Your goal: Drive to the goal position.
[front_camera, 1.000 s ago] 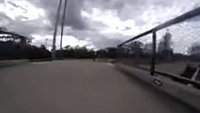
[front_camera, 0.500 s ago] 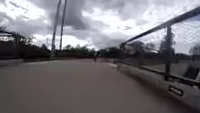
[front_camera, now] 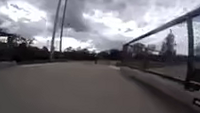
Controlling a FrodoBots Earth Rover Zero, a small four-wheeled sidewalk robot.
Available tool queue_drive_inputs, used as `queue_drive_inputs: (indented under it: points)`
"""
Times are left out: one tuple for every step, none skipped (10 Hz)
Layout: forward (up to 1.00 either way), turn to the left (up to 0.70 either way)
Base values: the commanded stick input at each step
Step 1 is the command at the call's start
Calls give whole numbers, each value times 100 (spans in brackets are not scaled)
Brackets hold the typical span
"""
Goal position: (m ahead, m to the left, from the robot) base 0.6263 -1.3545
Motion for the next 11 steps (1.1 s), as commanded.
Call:
queue_drive_inputs:
  points:
    - [100,12]
    - [100,12]
    - [100,12]
    - [100,12]
    - [100,12]
    - [100,12]
    - [100,11]
    - [100,9]
    - [100,8]
    - [100,4]
    - [100,2]
